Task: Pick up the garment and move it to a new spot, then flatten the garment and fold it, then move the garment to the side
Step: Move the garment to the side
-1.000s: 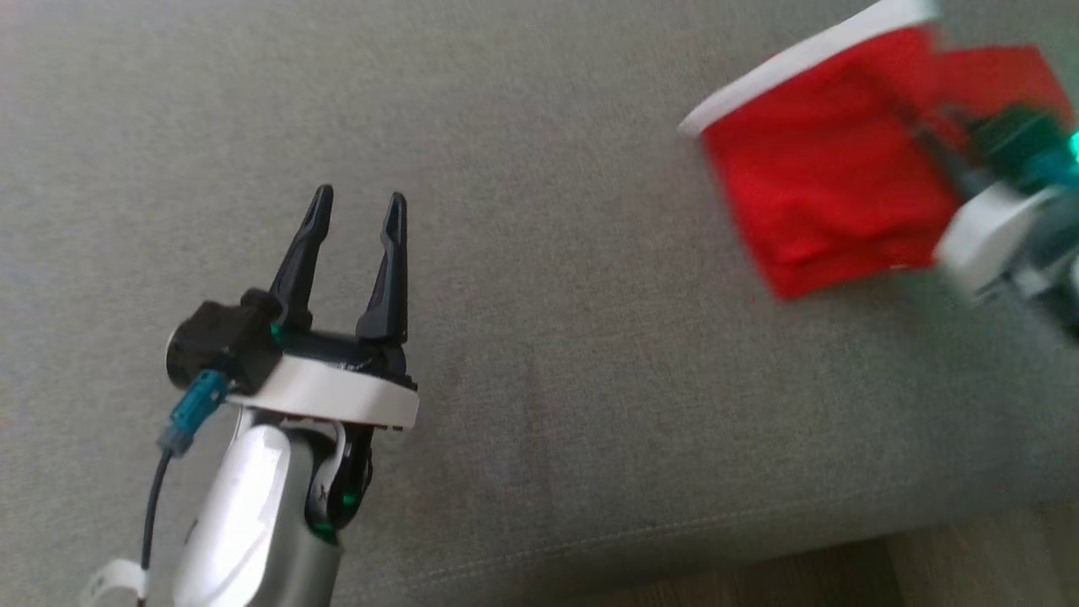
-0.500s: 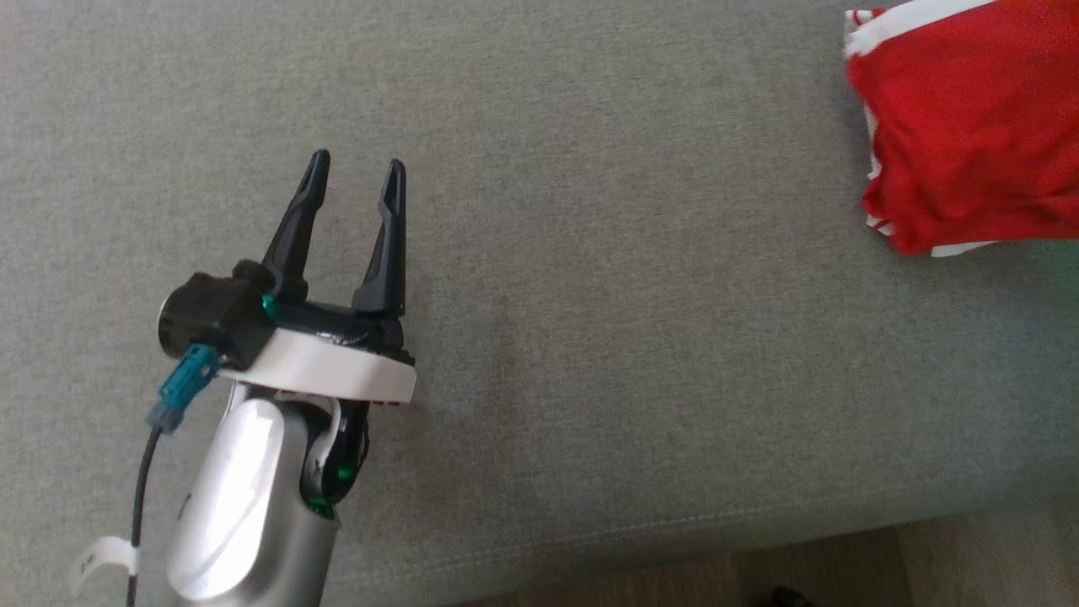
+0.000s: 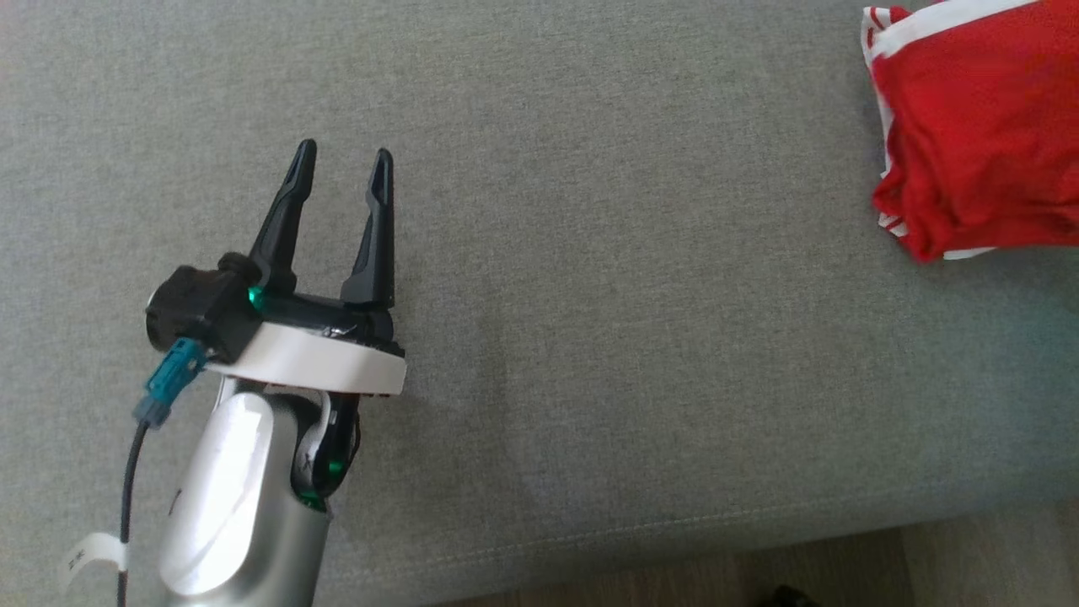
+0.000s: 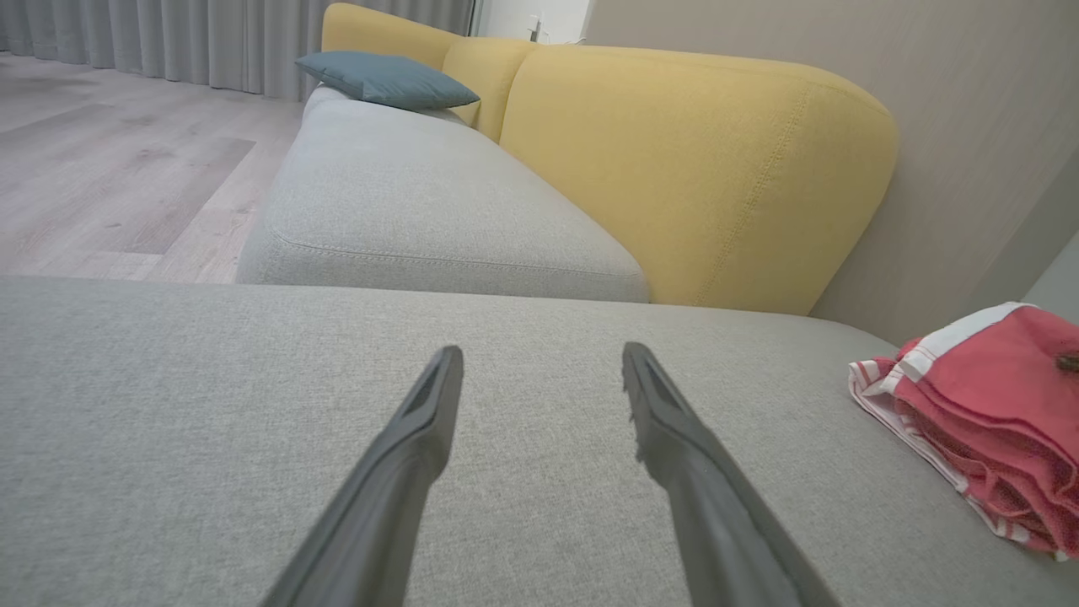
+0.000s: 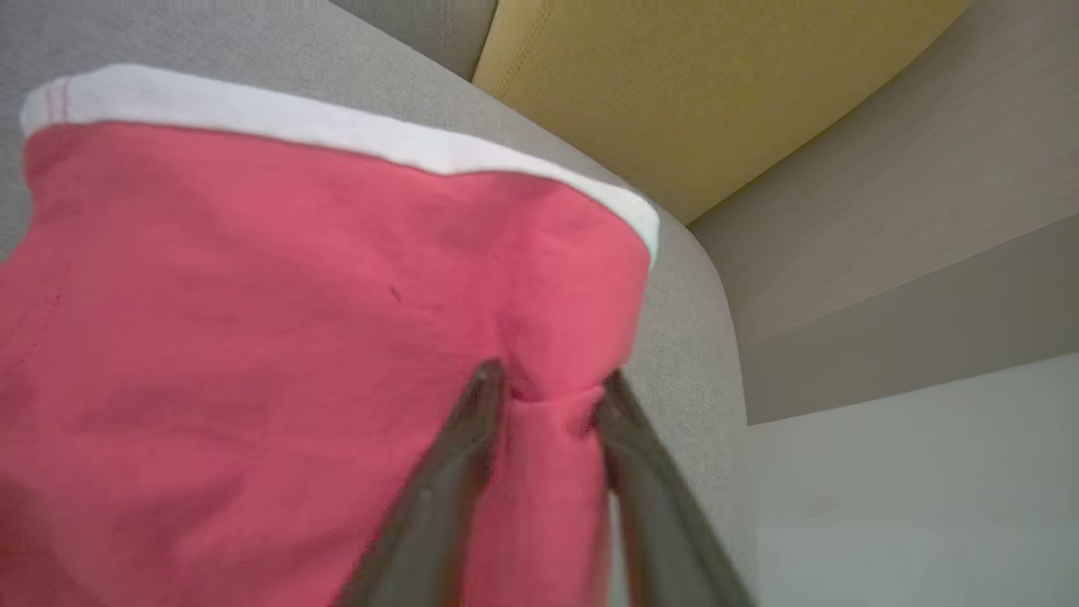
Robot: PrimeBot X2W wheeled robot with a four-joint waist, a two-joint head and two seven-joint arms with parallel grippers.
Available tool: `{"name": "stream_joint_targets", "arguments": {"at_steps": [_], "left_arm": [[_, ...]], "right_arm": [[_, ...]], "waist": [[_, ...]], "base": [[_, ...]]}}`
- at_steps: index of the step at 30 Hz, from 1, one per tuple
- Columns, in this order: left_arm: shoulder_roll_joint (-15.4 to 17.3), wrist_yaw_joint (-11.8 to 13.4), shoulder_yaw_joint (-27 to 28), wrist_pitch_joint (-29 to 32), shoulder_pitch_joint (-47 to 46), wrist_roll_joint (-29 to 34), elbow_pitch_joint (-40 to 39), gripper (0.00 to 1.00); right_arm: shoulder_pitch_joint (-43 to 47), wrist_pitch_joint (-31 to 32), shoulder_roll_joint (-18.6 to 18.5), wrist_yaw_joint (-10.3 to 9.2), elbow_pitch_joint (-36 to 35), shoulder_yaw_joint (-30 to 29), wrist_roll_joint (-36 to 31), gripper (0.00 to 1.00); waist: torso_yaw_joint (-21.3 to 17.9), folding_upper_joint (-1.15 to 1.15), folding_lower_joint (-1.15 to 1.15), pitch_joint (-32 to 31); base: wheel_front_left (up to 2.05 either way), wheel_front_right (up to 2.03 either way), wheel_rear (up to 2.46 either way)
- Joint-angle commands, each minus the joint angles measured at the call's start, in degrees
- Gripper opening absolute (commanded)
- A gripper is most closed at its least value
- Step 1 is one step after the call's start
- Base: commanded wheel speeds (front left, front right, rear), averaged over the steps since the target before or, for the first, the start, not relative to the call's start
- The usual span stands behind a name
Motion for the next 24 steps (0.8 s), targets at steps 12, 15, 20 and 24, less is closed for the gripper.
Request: {"name": "stream_joint_targets", "arguments": {"at_steps": [12, 15, 20, 24], "left_arm": [[0.48, 0.33, 1.67, -0.31, -0.02, -0.30, -1.04, 1.00], [0.48, 0.77, 1.90, -0.31, 0.66, -0.54, -1.17, 1.00], [0.48, 1.69, 2.54, -0.31, 2.59, -0.79, -1.37, 1.00], [0.48, 2.47, 3.04, -0.31, 4.59, -0.82, -1.49, 1.00]], "right_arm": [[-0.62, -2.61, 4.35, 0.37, -7.26, -2.78, -2.87, 1.00], [-0.64, -5.11, 8.92, 0.37, -9.08, -2.78, -2.71, 1.00], [1.85, -10.48, 18.49, 0.37, -11.19, -2.52, -2.24, 1.00], [6.33, -16.04, 26.44, 0.37, -11.46, -2.34, -1.89, 1.00]], "waist": [[0.27, 0.00, 0.00, -4.71], [0.79, 0.00, 0.00, -6.97], [2.07, 0.00, 0.00, -11.52], [3.55, 0.00, 0.00, -15.01]], "base": [[0.00, 0.00, 0.00], [0.00, 0.00, 0.00], [0.00, 0.00, 0.00], [0.00, 0.00, 0.00]]}}
